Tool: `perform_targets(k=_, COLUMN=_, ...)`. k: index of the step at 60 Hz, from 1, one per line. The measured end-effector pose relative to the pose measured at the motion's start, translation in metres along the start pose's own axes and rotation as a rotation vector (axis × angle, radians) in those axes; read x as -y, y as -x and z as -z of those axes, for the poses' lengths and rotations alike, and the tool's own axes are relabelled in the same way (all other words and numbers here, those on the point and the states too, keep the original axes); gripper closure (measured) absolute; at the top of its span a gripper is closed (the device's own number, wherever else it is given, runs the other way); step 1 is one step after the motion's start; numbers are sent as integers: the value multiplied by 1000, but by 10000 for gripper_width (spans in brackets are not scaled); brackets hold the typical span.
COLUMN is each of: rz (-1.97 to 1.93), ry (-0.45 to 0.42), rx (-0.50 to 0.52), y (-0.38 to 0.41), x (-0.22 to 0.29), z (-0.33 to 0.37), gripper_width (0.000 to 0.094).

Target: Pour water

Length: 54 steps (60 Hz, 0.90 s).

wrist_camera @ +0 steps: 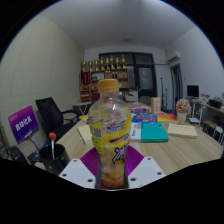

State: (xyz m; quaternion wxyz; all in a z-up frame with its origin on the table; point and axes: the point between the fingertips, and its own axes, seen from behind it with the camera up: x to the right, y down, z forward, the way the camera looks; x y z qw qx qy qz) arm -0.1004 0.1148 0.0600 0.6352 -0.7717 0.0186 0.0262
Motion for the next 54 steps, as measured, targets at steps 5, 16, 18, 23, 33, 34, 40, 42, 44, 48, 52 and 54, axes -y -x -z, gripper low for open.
perform_targets(k=5, rz=4, ry=-5, rx=5, y=1, x=1, z=-4, gripper_width=613)
perform_targets(k=16, rz=16, ry=164, rx=-5, y=-4, x=-19, z=7, gripper_width=287)
perform_targets(k=18, rz=23, ry=217, rx=3, y=-3, x=-26, z=15, gripper_width=184)
perform_targets(k=23, rz=49, ry=238, rx=0, y=3, x=-23, z=39, gripper_width=102)
perform_targets(k=33, rz=12, ry=267, rx=-32, y=34, x=6, z=116, gripper_width=99)
perform_targets(k=34, rz=7, ry=270, rx=-34, y=40, x=9, z=123, gripper_width=98)
perform_targets(k=40, rz=-18, ry=302, rx=-45, y=74, x=28, z=185, gripper_width=97)
perform_targets(k=42, rz=-29, ry=305, rx=-49, y=89, x=34, z=203, gripper_width=98)
perform_targets(k=44, rz=-37, ry=307, rx=-56, y=102, x=43, z=219, gripper_width=99)
perform_targets(k=48, rz=-53, ry=309, rx=-78, y=126, x=56, z=253, gripper_width=99)
perform_targets(k=52, rz=-75, ry=315, rx=-96, y=148, x=72, z=283, gripper_width=101)
perform_targets(k=54, rz=-92, ry=315, rx=-99, y=161, x=77, z=299, gripper_width=99)
